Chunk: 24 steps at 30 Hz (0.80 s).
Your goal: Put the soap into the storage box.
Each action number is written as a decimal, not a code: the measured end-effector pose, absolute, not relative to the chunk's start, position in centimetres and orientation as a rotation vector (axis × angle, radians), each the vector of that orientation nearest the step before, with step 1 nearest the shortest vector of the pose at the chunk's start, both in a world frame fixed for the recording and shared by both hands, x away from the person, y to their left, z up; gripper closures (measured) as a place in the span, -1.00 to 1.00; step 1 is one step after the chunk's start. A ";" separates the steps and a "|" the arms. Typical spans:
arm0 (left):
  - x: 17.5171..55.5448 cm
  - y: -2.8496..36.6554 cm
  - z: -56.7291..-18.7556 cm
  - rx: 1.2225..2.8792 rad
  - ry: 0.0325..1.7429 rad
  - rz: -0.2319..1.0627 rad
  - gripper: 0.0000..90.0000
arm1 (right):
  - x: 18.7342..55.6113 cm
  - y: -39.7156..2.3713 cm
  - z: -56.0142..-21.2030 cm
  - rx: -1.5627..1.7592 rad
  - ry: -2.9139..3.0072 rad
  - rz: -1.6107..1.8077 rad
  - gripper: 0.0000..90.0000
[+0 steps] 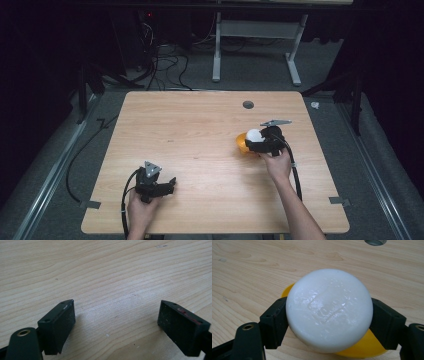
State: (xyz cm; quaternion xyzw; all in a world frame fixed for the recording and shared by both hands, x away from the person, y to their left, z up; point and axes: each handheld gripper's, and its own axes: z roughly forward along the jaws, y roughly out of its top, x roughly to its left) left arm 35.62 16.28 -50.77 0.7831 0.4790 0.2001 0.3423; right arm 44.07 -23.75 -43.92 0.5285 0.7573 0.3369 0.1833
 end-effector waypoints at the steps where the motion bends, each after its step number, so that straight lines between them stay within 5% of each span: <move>1: 35.6 16.3 -50.8 2.036 1.245 0.520 -0.67 | 44.1 -23.7 -44.0 1.489 2.135 0.943 -0.45; 24: 35.6 16.3 -50.8 2.036 1.246 0.520 -0.67 | 45.3 -23.8 -45.6 1.564 2.132 0.889 -0.45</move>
